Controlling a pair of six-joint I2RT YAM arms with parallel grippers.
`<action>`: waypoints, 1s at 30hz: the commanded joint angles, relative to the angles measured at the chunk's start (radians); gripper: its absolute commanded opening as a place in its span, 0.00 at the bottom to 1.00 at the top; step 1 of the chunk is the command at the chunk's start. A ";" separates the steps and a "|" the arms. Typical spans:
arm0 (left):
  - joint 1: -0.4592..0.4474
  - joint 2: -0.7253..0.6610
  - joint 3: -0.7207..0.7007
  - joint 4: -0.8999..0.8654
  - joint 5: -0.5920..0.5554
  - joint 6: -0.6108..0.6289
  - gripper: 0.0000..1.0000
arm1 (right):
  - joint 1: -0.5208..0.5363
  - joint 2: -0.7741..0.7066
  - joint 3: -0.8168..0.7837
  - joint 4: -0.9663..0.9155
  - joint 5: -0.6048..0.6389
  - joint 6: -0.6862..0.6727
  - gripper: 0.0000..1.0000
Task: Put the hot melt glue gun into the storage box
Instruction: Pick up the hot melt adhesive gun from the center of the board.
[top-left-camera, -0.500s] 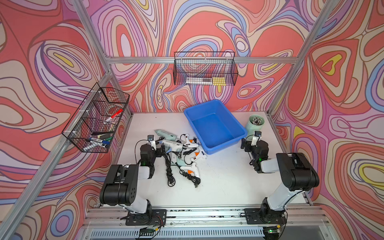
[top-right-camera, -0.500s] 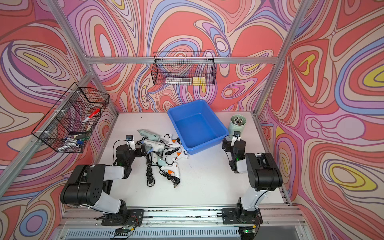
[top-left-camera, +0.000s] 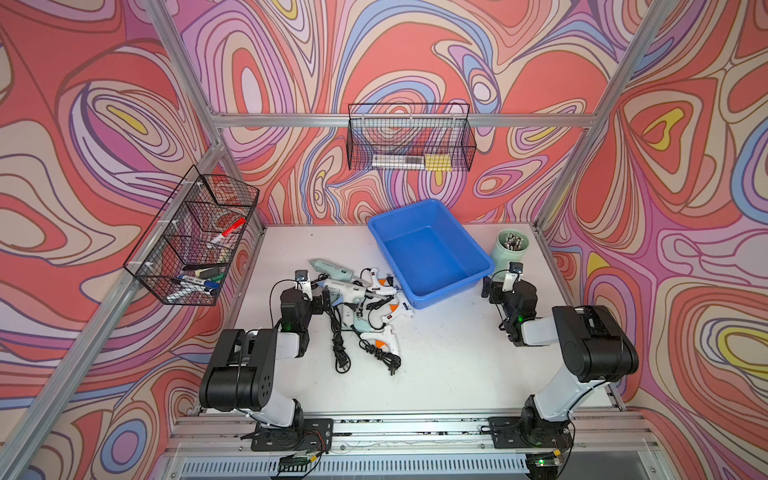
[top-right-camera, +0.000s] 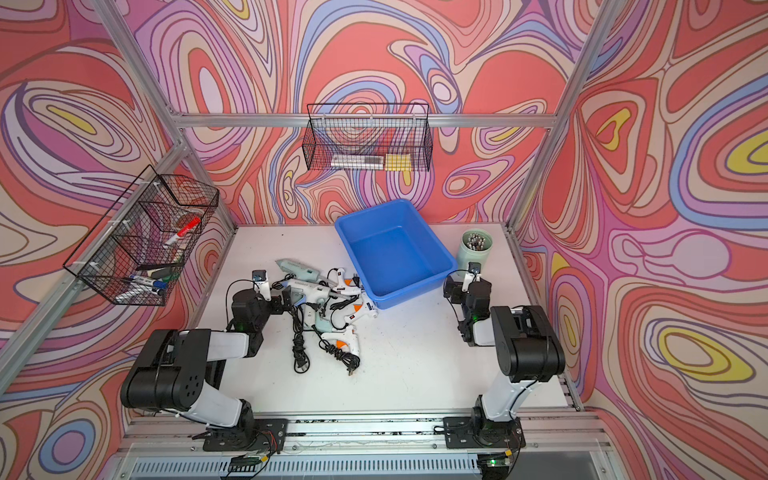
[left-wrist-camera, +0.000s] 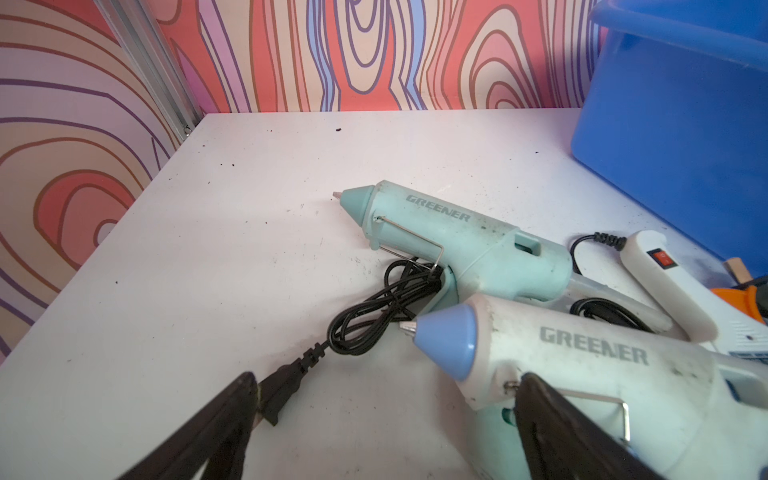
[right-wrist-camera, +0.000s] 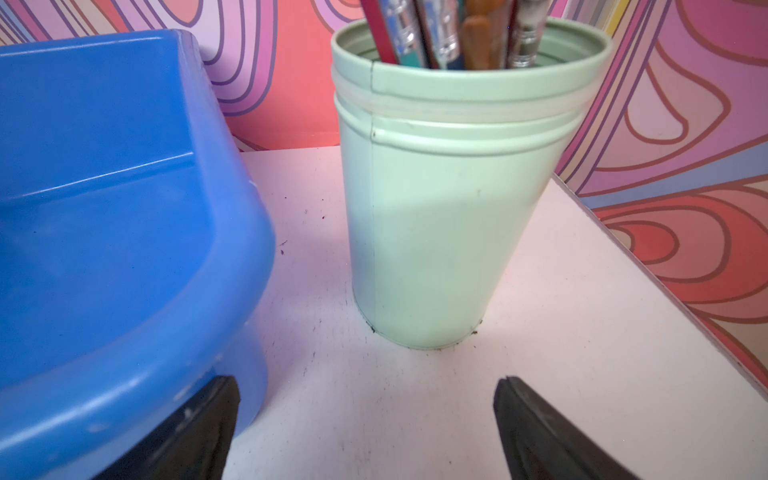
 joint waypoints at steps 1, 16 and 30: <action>0.003 -0.009 -0.010 -0.010 -0.004 0.007 0.99 | 0.006 -0.017 -0.006 0.016 -0.012 0.007 0.98; 0.003 -0.084 -0.044 -0.005 -0.008 0.007 0.99 | 0.006 -0.103 -0.071 0.067 0.040 0.021 0.98; 0.003 -0.399 0.098 -0.560 0.039 -0.195 0.99 | 0.006 -0.430 0.084 -0.613 0.150 0.179 0.98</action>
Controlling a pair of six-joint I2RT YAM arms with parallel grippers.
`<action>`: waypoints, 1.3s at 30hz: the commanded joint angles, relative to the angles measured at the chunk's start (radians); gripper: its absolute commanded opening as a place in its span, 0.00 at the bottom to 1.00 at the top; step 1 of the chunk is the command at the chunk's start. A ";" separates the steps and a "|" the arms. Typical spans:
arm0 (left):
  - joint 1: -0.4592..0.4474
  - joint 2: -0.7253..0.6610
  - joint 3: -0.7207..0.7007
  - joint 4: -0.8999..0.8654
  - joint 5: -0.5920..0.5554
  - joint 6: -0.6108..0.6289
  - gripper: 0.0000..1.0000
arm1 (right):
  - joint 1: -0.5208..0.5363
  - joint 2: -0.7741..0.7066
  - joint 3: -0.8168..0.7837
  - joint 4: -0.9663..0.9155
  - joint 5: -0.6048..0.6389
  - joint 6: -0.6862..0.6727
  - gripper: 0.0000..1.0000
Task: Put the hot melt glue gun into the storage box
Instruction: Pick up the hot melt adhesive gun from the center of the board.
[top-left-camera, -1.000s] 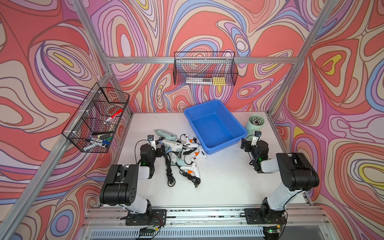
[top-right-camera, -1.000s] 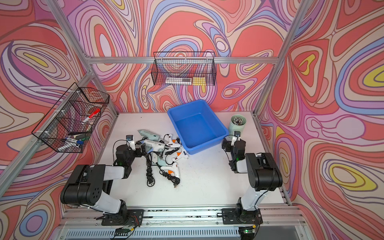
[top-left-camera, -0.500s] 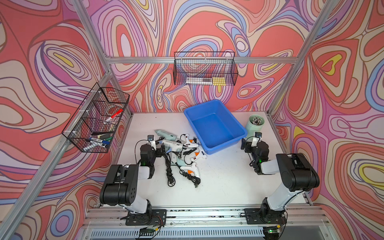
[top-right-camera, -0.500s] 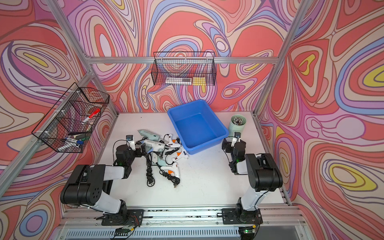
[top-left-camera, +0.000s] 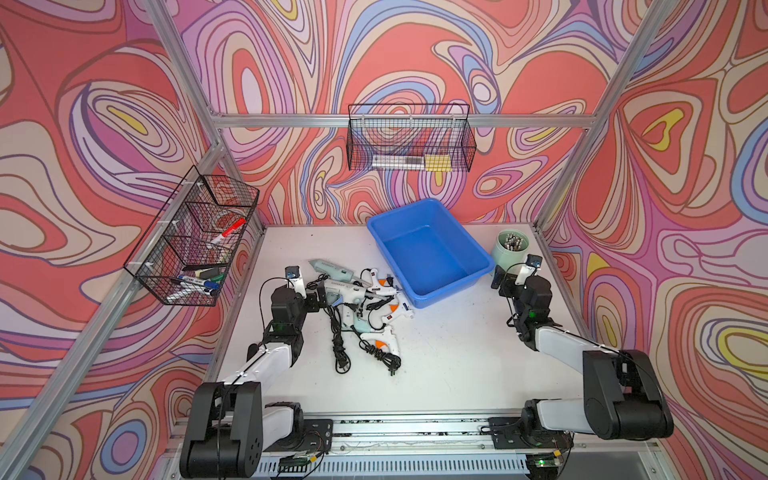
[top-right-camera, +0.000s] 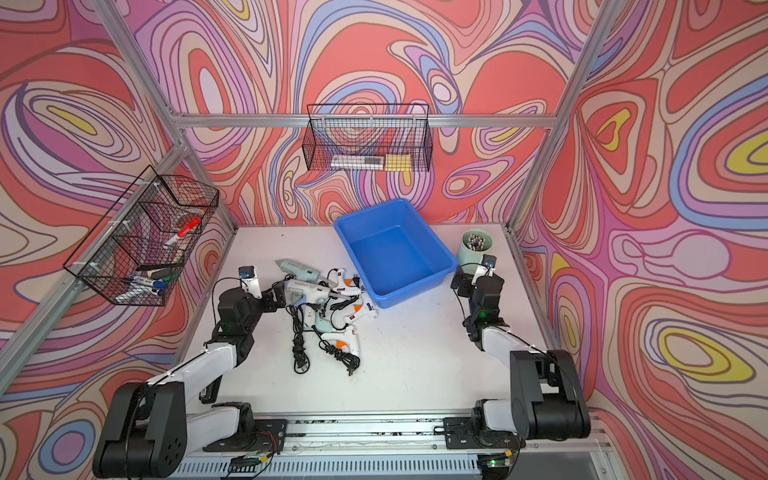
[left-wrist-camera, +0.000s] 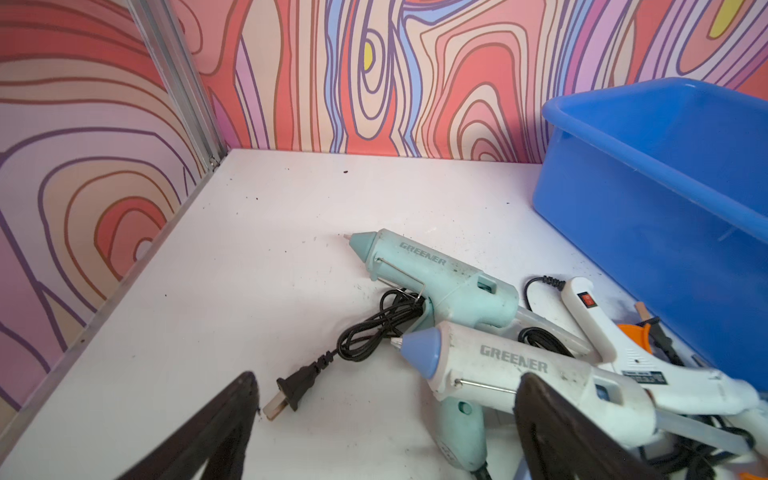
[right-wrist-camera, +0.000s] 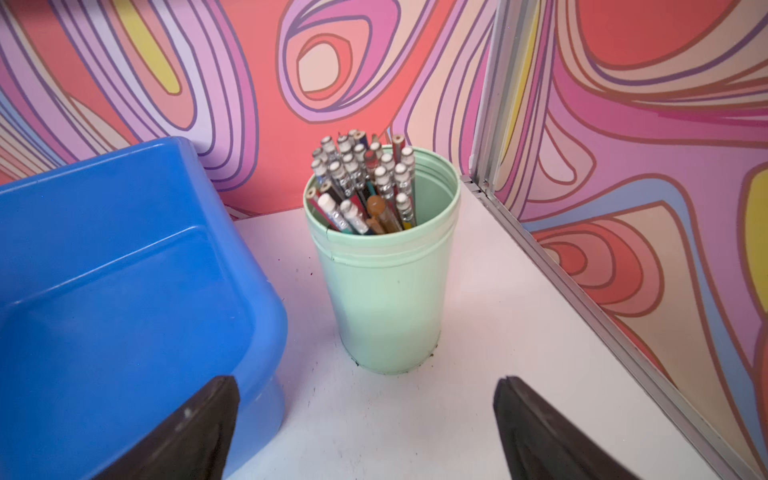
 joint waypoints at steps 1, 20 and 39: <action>0.003 -0.050 0.061 -0.223 0.037 -0.124 0.99 | 0.005 -0.070 0.031 -0.252 0.049 0.078 0.98; -0.461 0.103 0.377 -1.002 -0.315 -0.357 0.99 | 0.022 -0.343 0.187 -0.756 0.068 0.239 0.98; -0.518 0.355 0.462 -0.917 -0.322 -0.388 0.58 | 0.119 -0.380 0.201 -0.795 0.141 0.229 0.98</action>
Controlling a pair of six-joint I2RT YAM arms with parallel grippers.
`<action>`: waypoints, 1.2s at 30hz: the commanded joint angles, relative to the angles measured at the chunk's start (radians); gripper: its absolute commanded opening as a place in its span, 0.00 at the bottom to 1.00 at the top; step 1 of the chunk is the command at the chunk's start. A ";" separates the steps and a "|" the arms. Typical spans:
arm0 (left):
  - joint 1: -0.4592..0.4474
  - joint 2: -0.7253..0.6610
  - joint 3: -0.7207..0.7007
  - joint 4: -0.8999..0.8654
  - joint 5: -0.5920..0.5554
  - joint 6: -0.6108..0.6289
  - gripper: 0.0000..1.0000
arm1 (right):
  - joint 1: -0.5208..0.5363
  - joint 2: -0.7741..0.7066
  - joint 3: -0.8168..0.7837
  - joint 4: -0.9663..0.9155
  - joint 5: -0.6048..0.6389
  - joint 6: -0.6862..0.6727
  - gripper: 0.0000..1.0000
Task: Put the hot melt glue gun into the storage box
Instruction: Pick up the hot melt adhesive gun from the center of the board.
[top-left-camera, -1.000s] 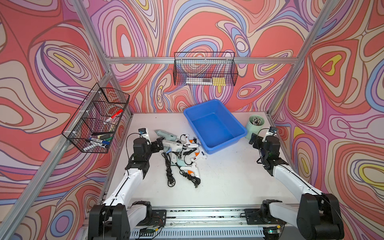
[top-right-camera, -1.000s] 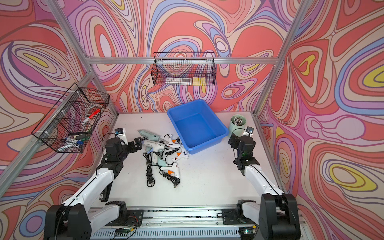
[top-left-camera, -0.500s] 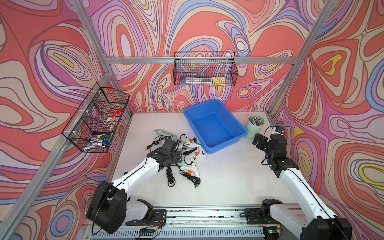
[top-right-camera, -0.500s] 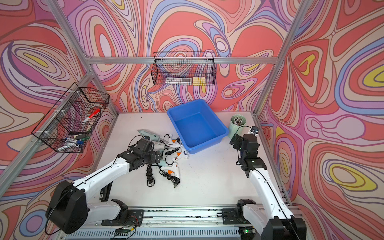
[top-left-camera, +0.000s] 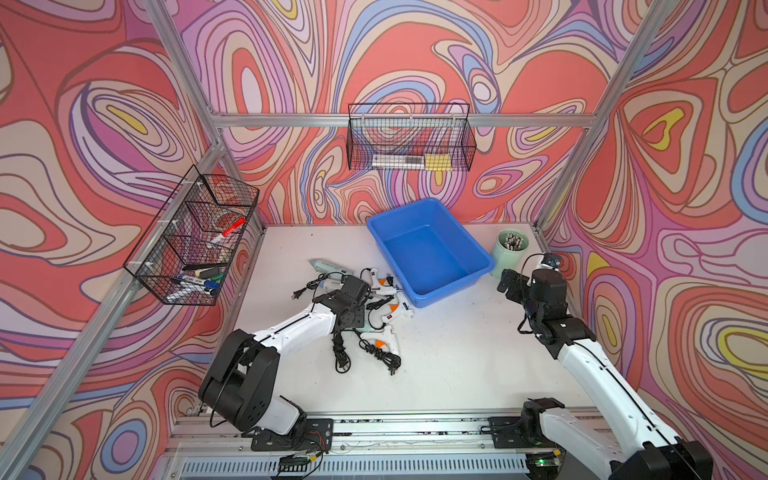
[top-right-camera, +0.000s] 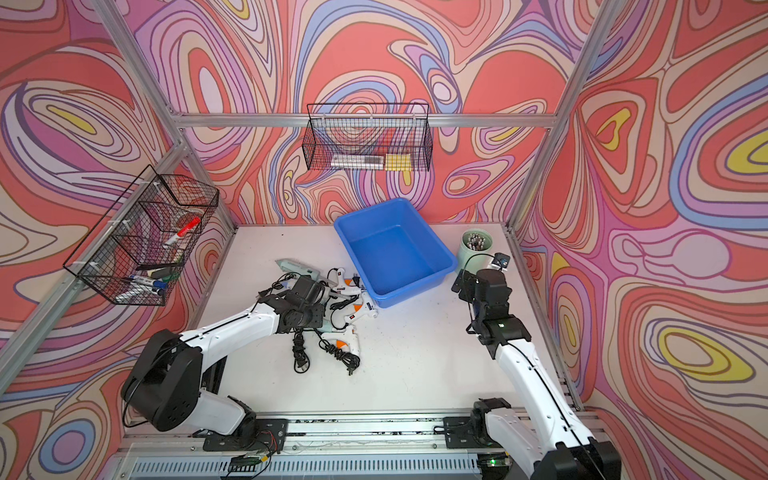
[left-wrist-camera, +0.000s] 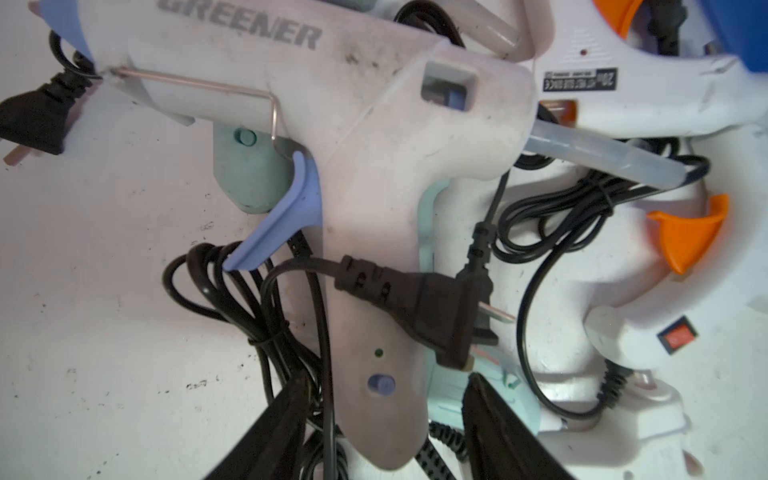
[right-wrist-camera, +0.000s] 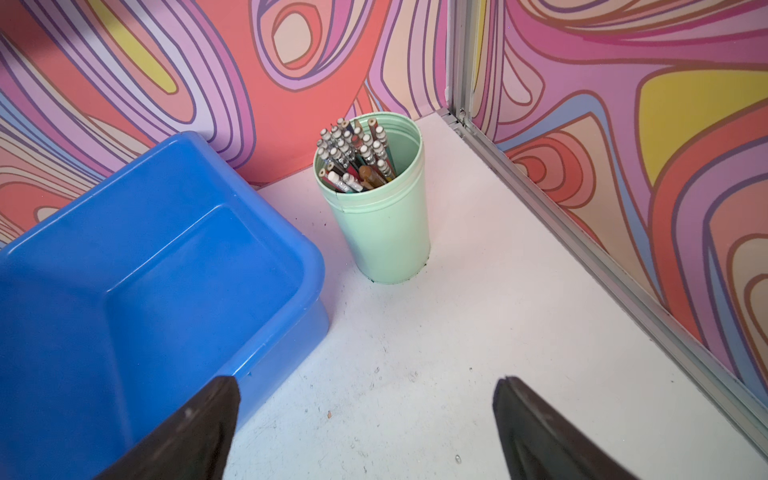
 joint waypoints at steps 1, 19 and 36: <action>0.000 0.037 0.028 0.021 -0.044 -0.007 0.57 | 0.010 -0.012 0.011 -0.013 0.026 -0.010 0.98; 0.001 0.145 0.028 0.117 -0.040 0.004 0.33 | 0.018 -0.037 0.015 -0.014 0.025 -0.019 0.98; 0.001 -0.231 -0.049 0.205 0.003 0.117 0.00 | 0.135 0.136 0.206 -0.060 -0.150 -0.042 0.98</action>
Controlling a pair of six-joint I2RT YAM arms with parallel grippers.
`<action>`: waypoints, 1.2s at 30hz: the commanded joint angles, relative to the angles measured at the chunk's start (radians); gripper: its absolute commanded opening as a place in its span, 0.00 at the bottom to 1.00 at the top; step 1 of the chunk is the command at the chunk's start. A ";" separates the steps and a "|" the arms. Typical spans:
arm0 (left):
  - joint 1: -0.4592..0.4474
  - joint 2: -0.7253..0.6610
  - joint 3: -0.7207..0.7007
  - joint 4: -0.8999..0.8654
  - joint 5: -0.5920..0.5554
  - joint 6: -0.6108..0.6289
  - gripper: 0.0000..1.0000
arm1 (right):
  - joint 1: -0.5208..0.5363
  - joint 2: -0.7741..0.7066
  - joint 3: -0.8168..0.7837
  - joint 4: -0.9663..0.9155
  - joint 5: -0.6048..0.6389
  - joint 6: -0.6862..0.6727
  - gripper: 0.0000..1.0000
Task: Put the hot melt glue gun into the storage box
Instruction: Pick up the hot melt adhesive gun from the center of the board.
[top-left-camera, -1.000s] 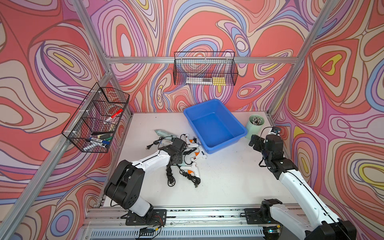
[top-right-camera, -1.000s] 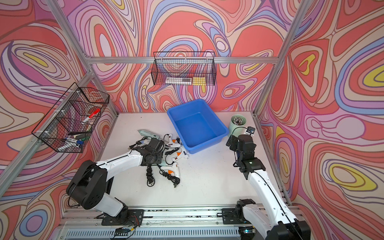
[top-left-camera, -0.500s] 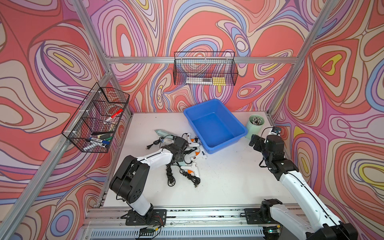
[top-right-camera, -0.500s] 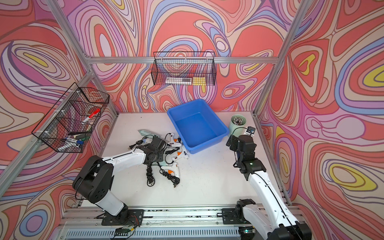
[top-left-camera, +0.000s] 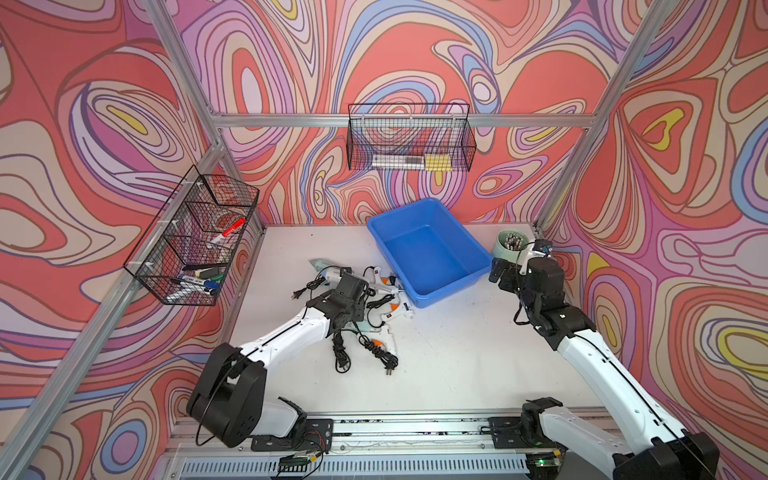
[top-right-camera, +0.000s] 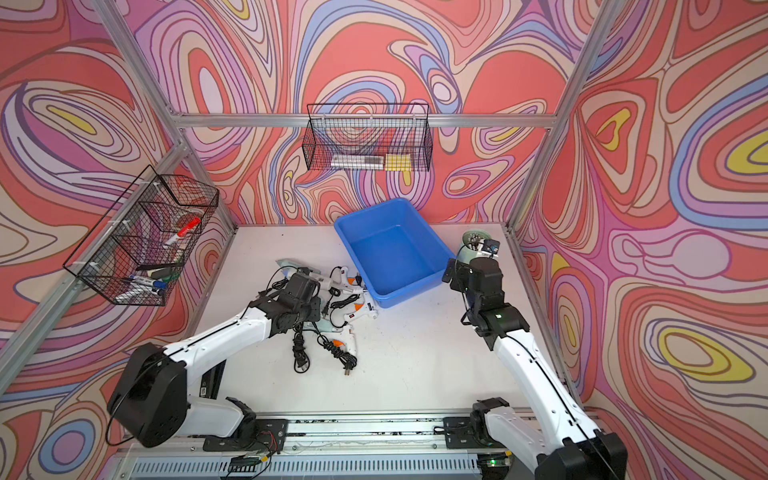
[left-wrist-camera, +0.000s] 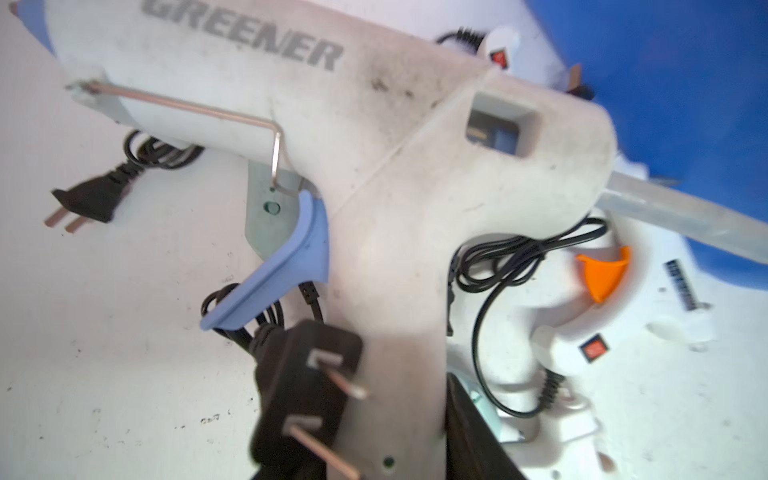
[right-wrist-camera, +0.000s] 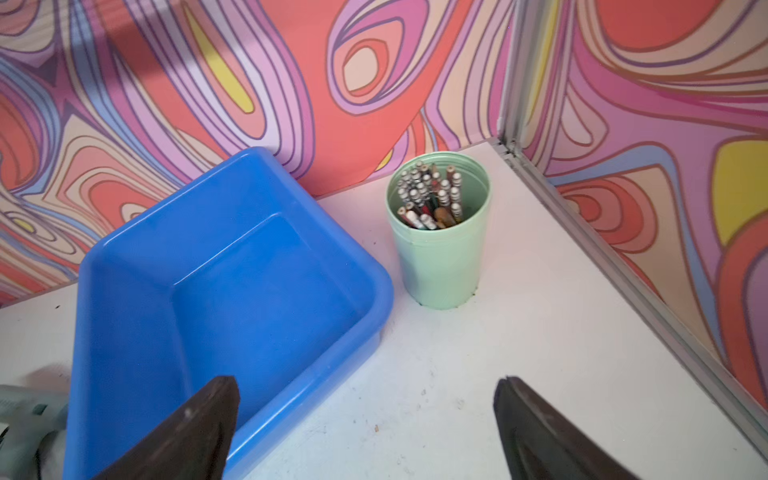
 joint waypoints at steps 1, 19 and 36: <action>0.000 -0.082 -0.037 0.137 0.028 0.074 0.00 | 0.033 0.073 0.063 -0.029 -0.134 -0.009 0.98; 0.001 -0.112 -0.144 0.685 0.387 0.355 0.00 | 0.097 0.607 0.562 -0.058 -0.997 0.143 0.78; 0.001 -0.054 -0.091 0.730 0.524 0.388 0.00 | 0.229 0.798 0.717 -0.120 -1.114 0.099 0.73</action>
